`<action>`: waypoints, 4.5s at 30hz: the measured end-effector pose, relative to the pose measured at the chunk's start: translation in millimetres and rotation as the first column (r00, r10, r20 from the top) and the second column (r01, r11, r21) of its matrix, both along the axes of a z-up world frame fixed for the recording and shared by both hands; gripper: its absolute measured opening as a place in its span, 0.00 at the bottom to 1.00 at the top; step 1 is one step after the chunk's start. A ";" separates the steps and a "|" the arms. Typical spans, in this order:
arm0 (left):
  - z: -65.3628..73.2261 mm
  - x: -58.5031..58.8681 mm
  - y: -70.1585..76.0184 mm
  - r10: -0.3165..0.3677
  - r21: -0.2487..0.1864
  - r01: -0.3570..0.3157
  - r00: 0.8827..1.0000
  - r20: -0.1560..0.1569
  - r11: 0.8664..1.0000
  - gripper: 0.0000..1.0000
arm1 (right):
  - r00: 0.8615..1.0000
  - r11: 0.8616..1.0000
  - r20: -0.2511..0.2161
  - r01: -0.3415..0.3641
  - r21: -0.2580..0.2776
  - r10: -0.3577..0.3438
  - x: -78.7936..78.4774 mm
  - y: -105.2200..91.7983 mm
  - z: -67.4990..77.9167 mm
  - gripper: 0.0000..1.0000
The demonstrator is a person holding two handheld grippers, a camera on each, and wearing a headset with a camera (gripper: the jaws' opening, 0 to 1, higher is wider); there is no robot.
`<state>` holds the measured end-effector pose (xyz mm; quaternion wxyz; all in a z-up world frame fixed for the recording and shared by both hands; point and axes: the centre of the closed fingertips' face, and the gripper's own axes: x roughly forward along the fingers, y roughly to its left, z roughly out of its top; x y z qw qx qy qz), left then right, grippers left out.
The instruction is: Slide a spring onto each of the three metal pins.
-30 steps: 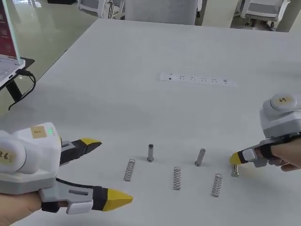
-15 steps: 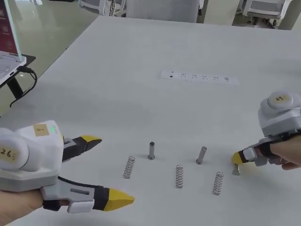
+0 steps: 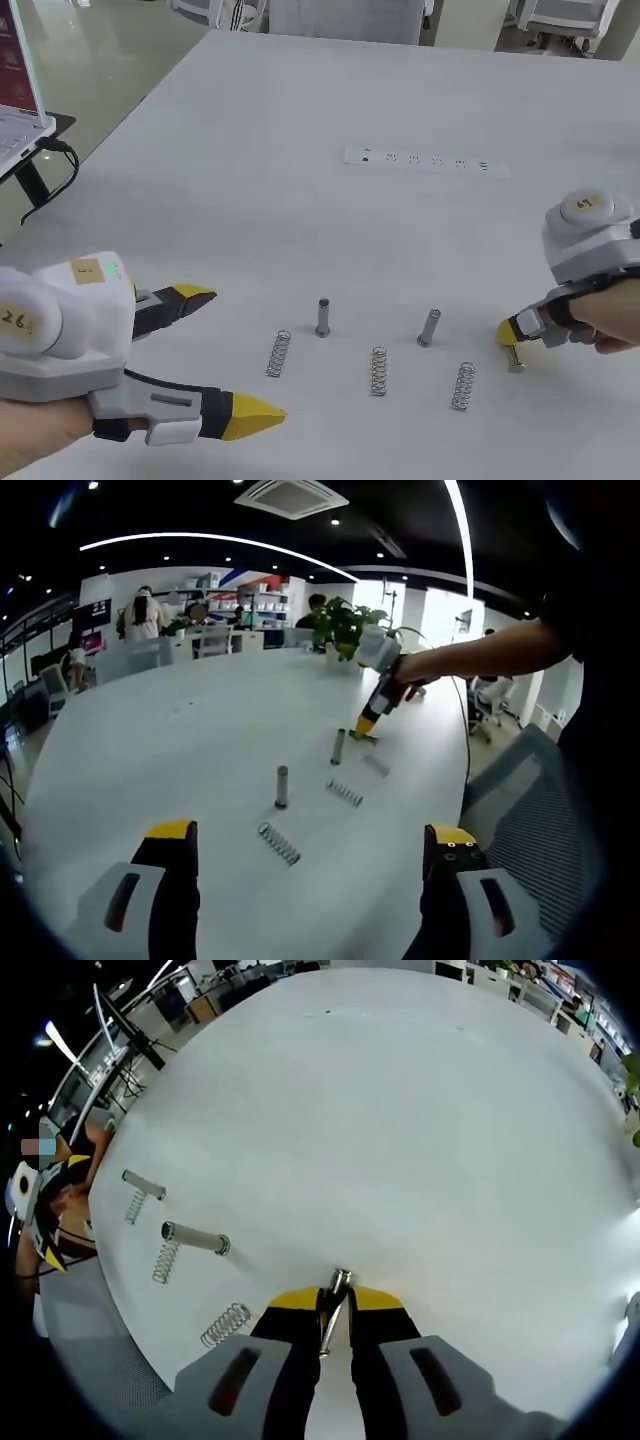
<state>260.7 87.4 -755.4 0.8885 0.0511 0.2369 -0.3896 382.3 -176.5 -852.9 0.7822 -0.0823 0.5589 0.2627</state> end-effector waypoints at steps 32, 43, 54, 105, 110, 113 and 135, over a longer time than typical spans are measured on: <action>0.3 -1.1 -3.8 -0.003 -0.004 0.003 1.000 -0.001 1.000 0.88 | 0.990 0.999 0.141 -0.018 0.045 0.012 -14.0 -5.7 24.0 0.05; 1.6 1.0 -7.1 -0.013 -0.004 0.013 1.000 0.001 1.000 0.88 | 0.976 0.997 0.217 -0.038 0.069 0.022 -11.2 -5.9 35.9 0.05; 2.0 2.7 -7.2 -0.019 -0.003 0.019 1.000 0.002 1.000 0.87 | 0.967 0.996 0.253 -0.044 0.081 0.023 -6.7 -6.6 40.3 0.05; 3.9 0.5 -9.6 -0.013 -0.008 0.013 1.000 0.008 1.000 0.87 | 0.915 0.984 0.372 -0.176 0.025 0.154 -24.7 -6.3 48.0 0.10; 5.2 0.5 -9.7 -0.013 -0.010 0.013 1.000 0.010 1.000 0.87 | 0.914 0.983 0.372 -0.184 0.019 0.164 -25.2 -5.7 48.2 0.16; 5.6 0.7 -9.3 -0.010 -0.010 0.010 1.000 0.012 1.000 0.87 | 0.912 0.982 0.375 -0.189 0.018 0.169 -26.1 -5.1 47.8 0.18; 6.2 2.1 -6.6 0.001 -0.009 0.000 1.000 0.010 1.000 0.88 | 0.911 0.984 0.389 -0.168 0.053 0.134 -29.7 -4.2 49.5 0.44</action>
